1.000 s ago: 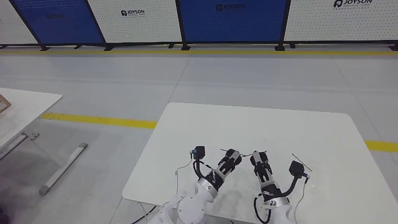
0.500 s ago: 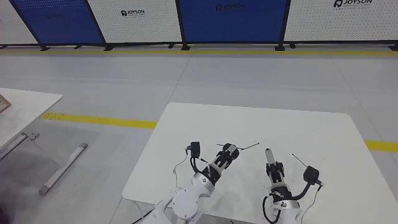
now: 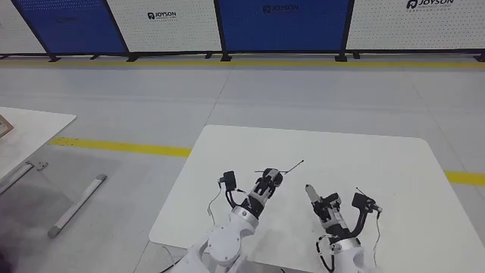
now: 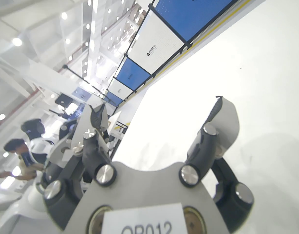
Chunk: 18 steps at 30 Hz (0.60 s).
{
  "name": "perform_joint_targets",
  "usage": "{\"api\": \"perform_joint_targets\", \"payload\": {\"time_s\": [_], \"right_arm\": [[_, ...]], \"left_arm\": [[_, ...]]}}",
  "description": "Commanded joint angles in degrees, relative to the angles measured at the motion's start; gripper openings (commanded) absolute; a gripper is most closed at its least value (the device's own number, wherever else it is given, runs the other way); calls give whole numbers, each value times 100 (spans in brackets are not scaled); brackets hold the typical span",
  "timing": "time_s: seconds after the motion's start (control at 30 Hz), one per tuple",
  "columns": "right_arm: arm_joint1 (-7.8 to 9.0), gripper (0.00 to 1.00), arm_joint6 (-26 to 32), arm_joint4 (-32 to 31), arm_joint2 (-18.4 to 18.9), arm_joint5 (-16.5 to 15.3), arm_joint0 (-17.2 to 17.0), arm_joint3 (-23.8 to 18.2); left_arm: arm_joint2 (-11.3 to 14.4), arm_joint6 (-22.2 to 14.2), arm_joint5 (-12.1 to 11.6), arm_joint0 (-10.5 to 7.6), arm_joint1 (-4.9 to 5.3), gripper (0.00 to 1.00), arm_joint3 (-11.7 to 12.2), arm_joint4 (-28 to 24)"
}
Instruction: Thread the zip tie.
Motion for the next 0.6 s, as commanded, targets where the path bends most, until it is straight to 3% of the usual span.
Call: {"api": "perform_joint_targets", "payload": {"time_s": [0.0,0.27,0.33,0.4,0.57], "right_arm": [[7,100,56,-42,9,24,-6,-28],[7,100,56,-42,9,24,-6,-28],[25,100,-95,-589,-30,37,42,27],[52,100,-232,-1188,-100,-169,83,105],[123,100,-200,-1509,24,-730,103,237]], "left_arm": [[-30,200,115,-3,-14,0,-18,-69],[-30,200,115,-3,-14,0,-18,-69],[-32,209,178,-7,-19,0,12,-98],[-37,144,227,-11,-31,0,-5,-293],[-120,-47,243,33,-30,0,-105,-577]]}}
